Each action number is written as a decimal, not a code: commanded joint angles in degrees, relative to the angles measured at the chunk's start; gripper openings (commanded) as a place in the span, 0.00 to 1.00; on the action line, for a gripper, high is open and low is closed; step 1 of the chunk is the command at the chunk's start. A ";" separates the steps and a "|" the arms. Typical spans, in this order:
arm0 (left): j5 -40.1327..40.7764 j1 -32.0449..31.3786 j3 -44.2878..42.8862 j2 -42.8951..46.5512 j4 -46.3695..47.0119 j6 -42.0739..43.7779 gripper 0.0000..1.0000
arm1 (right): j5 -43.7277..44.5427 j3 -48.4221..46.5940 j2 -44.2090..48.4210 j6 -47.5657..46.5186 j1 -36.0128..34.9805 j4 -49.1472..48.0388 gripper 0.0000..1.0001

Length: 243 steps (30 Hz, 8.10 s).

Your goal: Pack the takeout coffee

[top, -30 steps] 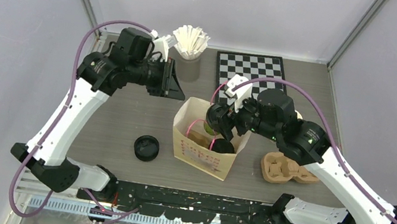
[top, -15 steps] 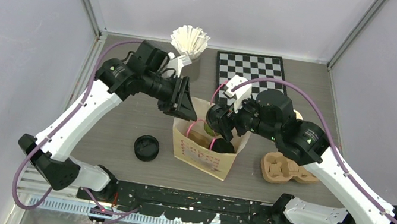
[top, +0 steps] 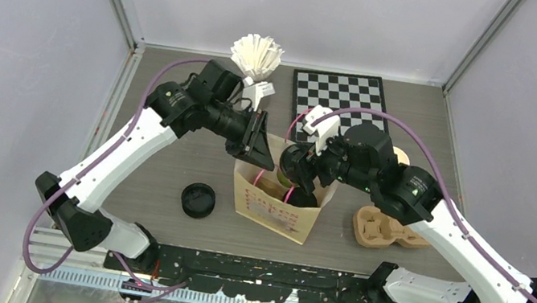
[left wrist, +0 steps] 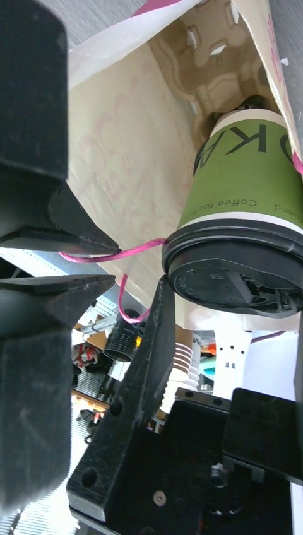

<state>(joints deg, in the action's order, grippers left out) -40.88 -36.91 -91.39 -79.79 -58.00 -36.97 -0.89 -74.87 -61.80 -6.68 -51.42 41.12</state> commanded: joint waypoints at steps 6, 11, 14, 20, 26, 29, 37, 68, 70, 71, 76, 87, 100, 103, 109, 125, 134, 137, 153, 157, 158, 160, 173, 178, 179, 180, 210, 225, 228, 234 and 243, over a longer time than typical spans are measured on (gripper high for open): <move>-7.22 -0.15 3.58 5.49 5.72 4.72 0.00 | 3.07 1.31 1.58 1.23 -0.28 -3.42 0.78; -11.91 -0.13 9.42 9.50 15.60 5.25 0.00 | 4.18 2.05 1.79 1.23 -0.22 -4.10 0.78; -14.45 -0.11 13.47 11.97 23.04 5.36 0.00 | 3.42 2.23 1.55 1.14 -0.26 -4.15 0.78; -14.54 -0.05 17.83 15.25 29.40 7.37 0.22 | -3.40 2.10 1.26 -1.04 -0.29 -3.63 0.78; -3.85 2.41 11.46 14.78 18.69 7.24 0.42 | -6.22 2.68 1.60 -3.74 -0.35 -3.33 0.78; -1.89 6.07 7.19 13.12 12.22 5.93 0.43 | -6.84 1.72 0.54 -4.91 -0.43 -1.73 0.77; 7.85 8.87 4.73 12.17 1.67 7.22 0.43 | -4.66 -0.34 -0.72 -7.80 -1.25 -1.05 0.77; 9.04 8.65 5.52 9.16 -2.45 11.22 0.15 | -3.78 -4.92 -5.29 -8.66 -7.17 -0.16 0.77; 9.05 8.48 5.53 9.36 -1.60 11.01 0.08 | -3.78 -4.97 -5.88 -8.99 -7.36 -0.85 0.77; 9.03 8.44 5.48 9.39 -1.32 10.85 0.05 | -3.84 -5.02 -6.14 -9.08 -7.42 -1.14 0.77; 8.57 8.35 6.07 9.11 -0.20 10.09 0.00 | -3.58 -4.91 -6.82 -10.46 -7.46 -1.56 0.77; 6.57 8.08 9.56 9.94 9.80 7.31 0.00 | -4.29 -0.99 -8.24 -12.78 -7.42 -8.35 0.77; 19.09 7.82 -4.66 6.32 -10.00 6.35 0.27 | -3.87 2.18 -7.08 -13.56 -7.30 -9.70 0.78; 21.14 7.81 -4.14 7.58 -12.15 7.67 0.36 | -4.00 2.68 -6.69 -12.79 -7.33 -10.07 0.78; 20.28 7.81 -2.49 5.97 -10.35 9.01 0.40 | -3.80 3.37 -6.16 -12.72 -7.32 -10.10 0.78; 15.15 7.31 -2.67 -1.21 -9.56 11.18 0.24 | -1.45 4.82 -4.35 -14.90 -7.30 -10.18 0.78; 10.27 7.29 1.16 -0.13 7.71 9.55 0.00 | -2.42 1.64 -5.49 -17.84 -0.99 -9.55 0.78; 9.51 7.29 2.22 -0.30 12.51 9.58 0.00 | -2.87 0.75 -5.81 -20.11 0.95 -9.46 0.78; 9.98 7.29 11.87 5.35 22.89 10.51 0.11 | -4.43 6.47 -4.23 -22.36 0.02 -12.03 0.77; 12.04 7.29 10.99 7.46 17.04 10.18 0.36 | -1.09 7.10 -4.08 -22.53 -3.50 -11.25 0.77; 11.94 7.29 10.82 7.95 15.48 10.11 0.38 | -0.27 7.45 -3.76 -22.38 -4.36 -11.36 0.77; 11.99 7.29 10.75 8.93 12.79 9.87 0.40 | 1.74 8.13 -3.19 -22.15 -5.85 -11.57 0.77; 7.37 6.91 12.15 12.54 1.71 12.12 0.49 | 11.03 13.58 -0.37 -22.52 -12.71 -14.09 0.77; 8.14 6.50 13.94 14.18 0.52 12.99 0.49 | 14.86 14.92 -0.11 -22.88 -15.97 -15.21 0.77; 8.46 6.31 14.04 14.28 0.04 13.16 0.49 | 15.85 14.93 -0.20 -22.67 -16.72 -15.20 0.77; 8.91 6.13 14.08 14.37 -0.39 13.37 0.49 | 16.90 14.85 -0.20 -22.49 -17.48 -15.01 0.77; 15.28 2.57 16.06 17.67 4.42 15.74 0.53 | 26.85 17.36 0.02 -21.01 -26.05 -13.02 0.77; 6.97 2.59 17.84 16.57 7.90 14.85 0.46 | 29.13 18.62 1.66 -21.28 -26.57 -12.59 0.77; 5.63 2.54 18.78 17.09 8.11 14.83 0.30 | 29.34 18.83 1.90 -21.46 -26.63 -12.70 0.77; 3.85 2.35 21.17 19.58 11.36 14.72 0.01 | 29.34 18.74 1.36 -22.52 -26.69 -13.69 0.77; 3.29 1.98 27.52 26.64 21.34 19.43 0.00 | 29.36 18.22 -0.97 -26.84 -26.63 -19.60 0.78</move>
<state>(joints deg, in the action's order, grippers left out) -35.83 -34.57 -65.80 -56.84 -44.84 -21.54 27.05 -55.92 -61.89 -30.39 -77.89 27.29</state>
